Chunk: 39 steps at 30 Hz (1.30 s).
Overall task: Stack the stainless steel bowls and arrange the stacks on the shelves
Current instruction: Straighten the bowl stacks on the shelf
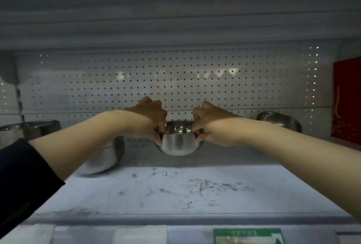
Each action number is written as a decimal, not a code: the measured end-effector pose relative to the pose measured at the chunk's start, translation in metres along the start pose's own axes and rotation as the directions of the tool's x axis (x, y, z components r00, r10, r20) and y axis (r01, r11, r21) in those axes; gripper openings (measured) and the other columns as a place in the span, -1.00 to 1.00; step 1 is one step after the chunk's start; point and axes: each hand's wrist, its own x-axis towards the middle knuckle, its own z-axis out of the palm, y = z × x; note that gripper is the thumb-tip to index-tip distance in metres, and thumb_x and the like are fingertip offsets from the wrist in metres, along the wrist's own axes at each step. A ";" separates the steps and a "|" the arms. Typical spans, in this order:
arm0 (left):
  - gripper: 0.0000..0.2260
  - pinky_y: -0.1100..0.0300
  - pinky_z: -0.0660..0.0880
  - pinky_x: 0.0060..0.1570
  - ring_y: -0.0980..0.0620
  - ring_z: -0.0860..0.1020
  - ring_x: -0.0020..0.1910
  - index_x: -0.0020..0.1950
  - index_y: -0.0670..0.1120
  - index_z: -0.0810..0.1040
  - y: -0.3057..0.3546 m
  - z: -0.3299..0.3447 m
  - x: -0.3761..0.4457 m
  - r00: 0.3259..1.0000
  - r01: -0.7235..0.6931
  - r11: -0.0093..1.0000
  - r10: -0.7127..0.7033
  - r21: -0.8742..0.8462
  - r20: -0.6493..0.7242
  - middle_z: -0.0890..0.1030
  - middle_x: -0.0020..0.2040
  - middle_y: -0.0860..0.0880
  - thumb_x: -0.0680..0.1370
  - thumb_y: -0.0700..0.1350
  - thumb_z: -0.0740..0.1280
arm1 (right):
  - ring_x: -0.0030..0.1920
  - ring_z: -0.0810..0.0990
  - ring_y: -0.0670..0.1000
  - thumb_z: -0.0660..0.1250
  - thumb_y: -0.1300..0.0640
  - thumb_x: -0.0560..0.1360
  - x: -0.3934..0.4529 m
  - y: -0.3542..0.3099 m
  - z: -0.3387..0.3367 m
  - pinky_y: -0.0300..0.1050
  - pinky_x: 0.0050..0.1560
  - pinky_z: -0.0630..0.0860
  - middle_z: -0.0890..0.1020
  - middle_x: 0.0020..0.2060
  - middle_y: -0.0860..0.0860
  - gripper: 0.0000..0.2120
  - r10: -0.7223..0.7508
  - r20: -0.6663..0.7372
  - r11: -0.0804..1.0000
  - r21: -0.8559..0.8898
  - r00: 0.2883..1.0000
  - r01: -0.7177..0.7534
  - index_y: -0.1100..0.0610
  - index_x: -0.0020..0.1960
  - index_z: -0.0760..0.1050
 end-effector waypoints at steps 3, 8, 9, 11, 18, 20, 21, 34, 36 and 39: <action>-0.74 0.13 0.13 -0.08 0.08 0.29 -0.07 -0.17 0.09 0.62 -0.011 0.008 -0.025 0.999 -0.034 0.999 0.035 0.041 -0.011 0.50 -0.18 0.14 0.39 0.25 0.35 | -0.08 0.17 -0.04 0.28 0.07 0.53 0.016 -0.024 0.002 -0.08 -0.12 0.26 0.39 -0.08 -0.03 -0.91 -0.010 0.021 1.000 0.008 1.000 0.010 0.02 -0.02 0.56; -0.75 0.14 0.14 -0.09 0.07 0.28 -0.10 -0.17 0.03 0.61 -0.010 0.022 -0.044 0.999 -0.036 0.997 0.035 0.063 0.030 0.51 -0.18 0.13 0.39 0.19 0.37 | -0.04 0.23 0.00 0.29 0.07 0.52 0.020 -0.053 0.008 -0.07 -0.15 0.29 0.35 -0.15 -0.07 -0.92 0.057 0.076 0.997 0.046 0.995 -0.061 0.05 -0.12 0.51; -0.80 0.14 0.14 -0.10 0.07 0.27 -0.10 -0.14 0.02 0.61 -0.009 0.024 -0.044 0.999 -0.041 0.997 0.039 0.059 0.027 0.50 -0.18 0.12 0.40 0.13 0.38 | -0.03 0.24 -0.01 0.29 0.08 0.52 0.018 -0.057 0.009 -0.07 -0.16 0.30 0.36 -0.15 -0.08 -0.92 0.070 0.074 0.996 0.042 0.995 -0.073 0.04 -0.15 0.49; -0.86 0.13 0.13 -0.11 0.04 0.27 -0.07 -0.03 0.07 0.58 -0.005 0.019 -0.044 0.998 -0.053 0.999 0.052 0.013 0.045 0.46 -0.14 0.11 0.43 -0.10 0.35 | 0.01 0.29 -0.01 0.30 0.08 0.51 0.011 -0.060 0.008 -0.09 -0.14 0.31 0.41 -0.10 -0.07 -0.97 0.107 0.079 0.993 0.048 0.991 -0.111 0.02 -0.08 0.49; -0.56 0.13 0.34 0.15 0.10 0.37 0.11 0.29 0.23 0.41 0.050 -0.047 -0.006 0.981 -0.122 0.871 0.032 -0.476 -0.194 0.46 0.09 0.13 0.47 -0.13 0.29 | 0.40 0.18 0.01 0.35 -0.06 0.48 -0.058 -0.008 -0.025 0.00 0.37 0.26 0.38 0.30 -0.06 -0.62 0.492 0.022 0.857 0.164 0.870 -0.488 -0.14 0.28 0.41; -0.61 0.08 0.23 0.23 0.03 0.32 0.16 0.30 0.20 0.42 0.080 -0.055 0.020 0.946 -0.147 0.897 0.005 -0.416 -0.323 0.46 0.10 0.08 0.50 -0.09 0.30 | 0.27 0.28 0.02 0.36 0.01 0.48 -0.088 0.018 -0.034 -0.10 0.20 0.34 0.41 0.14 -0.06 -0.65 0.565 -0.011 0.816 0.154 0.825 -0.557 -0.12 0.25 0.44; -0.63 0.06 0.16 0.23 -0.01 0.29 0.19 0.30 0.18 0.43 0.094 -0.056 0.034 0.931 -0.139 0.918 -0.006 -0.370 -0.365 0.45 0.12 0.05 0.50 -0.07 0.30 | 0.21 0.31 0.03 0.35 0.05 0.48 -0.103 0.032 -0.037 -0.14 0.12 0.34 0.41 0.08 -0.06 -0.66 0.591 -0.030 0.800 0.148 0.806 -0.581 -0.10 0.24 0.46; -0.59 -0.01 0.16 0.24 -0.12 0.27 0.24 0.32 0.05 0.45 0.203 -0.016 0.224 0.966 0.067 0.992 -0.091 -0.105 -0.241 0.43 0.19 -0.07 0.49 0.11 0.30 | 0.28 0.25 0.10 0.21 0.15 0.54 -0.183 0.190 0.055 -0.14 0.14 0.29 0.34 0.10 0.02 -0.53 0.690 0.139 0.701 0.115 0.710 -0.704 -0.14 0.42 0.28; -0.63 0.01 0.18 0.23 -0.11 0.29 0.23 0.29 -0.01 0.48 0.211 -0.010 0.241 0.969 0.085 0.994 -0.097 -0.061 -0.229 0.44 0.21 -0.07 0.51 0.06 0.31 | 0.25 0.27 0.08 0.24 0.16 0.53 -0.180 0.202 0.067 -0.14 0.16 0.30 0.30 0.01 -0.03 -0.53 0.648 0.128 0.739 0.134 0.751 -0.660 -0.11 0.40 0.31; -0.70 0.05 0.20 0.20 -0.11 0.30 0.20 0.21 -0.10 0.53 0.217 -0.005 0.260 0.978 0.092 0.996 -0.087 0.017 -0.190 0.46 0.19 -0.09 0.52 -0.03 0.31 | 0.19 0.35 0.07 0.30 0.14 0.50 -0.174 0.214 0.080 -0.18 0.13 0.34 0.35 0.01 -0.02 -0.58 0.597 0.076 0.789 0.120 0.798 -0.602 -0.01 0.35 0.40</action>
